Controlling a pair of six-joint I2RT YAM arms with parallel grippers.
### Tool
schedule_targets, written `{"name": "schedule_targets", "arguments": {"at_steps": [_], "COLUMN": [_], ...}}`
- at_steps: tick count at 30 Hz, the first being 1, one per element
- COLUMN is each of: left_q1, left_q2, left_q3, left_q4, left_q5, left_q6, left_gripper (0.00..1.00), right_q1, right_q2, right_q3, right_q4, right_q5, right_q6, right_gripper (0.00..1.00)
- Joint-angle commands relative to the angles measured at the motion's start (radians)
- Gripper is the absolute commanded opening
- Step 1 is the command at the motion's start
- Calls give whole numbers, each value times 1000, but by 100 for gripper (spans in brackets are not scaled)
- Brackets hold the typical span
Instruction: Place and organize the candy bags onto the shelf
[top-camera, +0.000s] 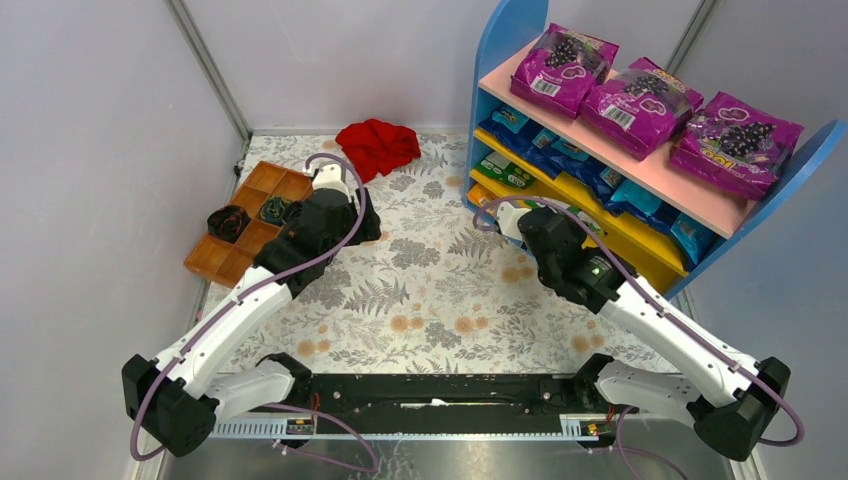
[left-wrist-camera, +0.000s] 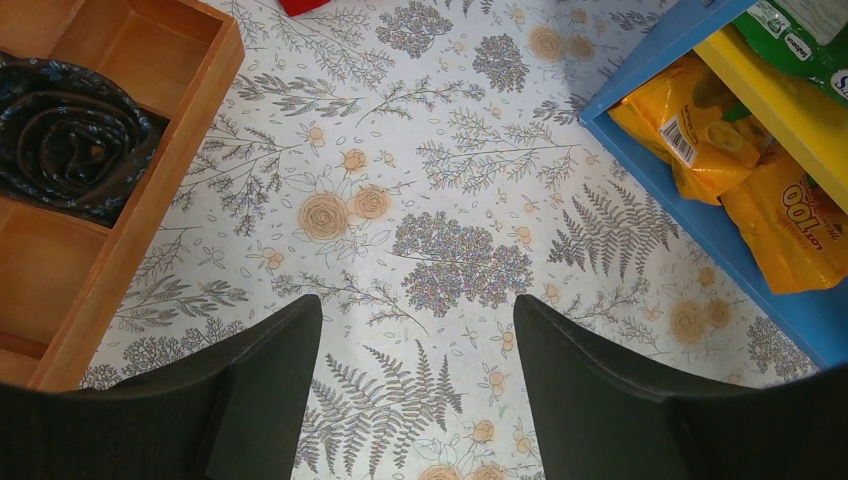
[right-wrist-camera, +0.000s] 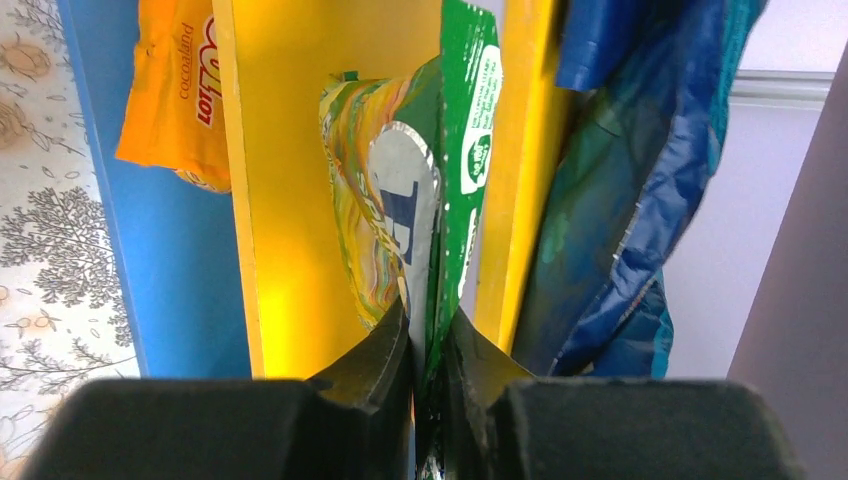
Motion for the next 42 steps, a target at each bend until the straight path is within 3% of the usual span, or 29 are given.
{"name": "schedule_targets", "arguments": {"at_steps": [1,8,15,22,25,30,35,42], "left_q1": [-7,-13,-20,-29,-35,-38,-38,-37], "left_q2": [-31,-37,-41,-47,-47,-46,-44,-44], "left_q3": [0,-2,-7,-10,-9,-10,-10,-12], "left_q4": [20,22,22,24,25,24,28,29], "left_q5": [-26,-23,-23,-25,-26,-23,-14,-13], "left_q6": [13,12,11,11,11,10,8,9], "left_gripper": [75,76,76,77,77,77,77,78], "right_q1": [-22,-152,-261,-310,-309,-309,-310,-310], "right_q2": [23,130,244,229,197,143,142,193], "right_q3": [-42,-89,-114,-69,-48,-36,-43,11], "right_q4": [168,277,383,279,212,177,208,141], "right_q5": [56,-87,-216,-406,-474,-507,-479,-611], "right_q6": [-107,-81,-110,-13,56,115,108,159], "right_gripper": [0,0,11,60,70,71,47,55]}}
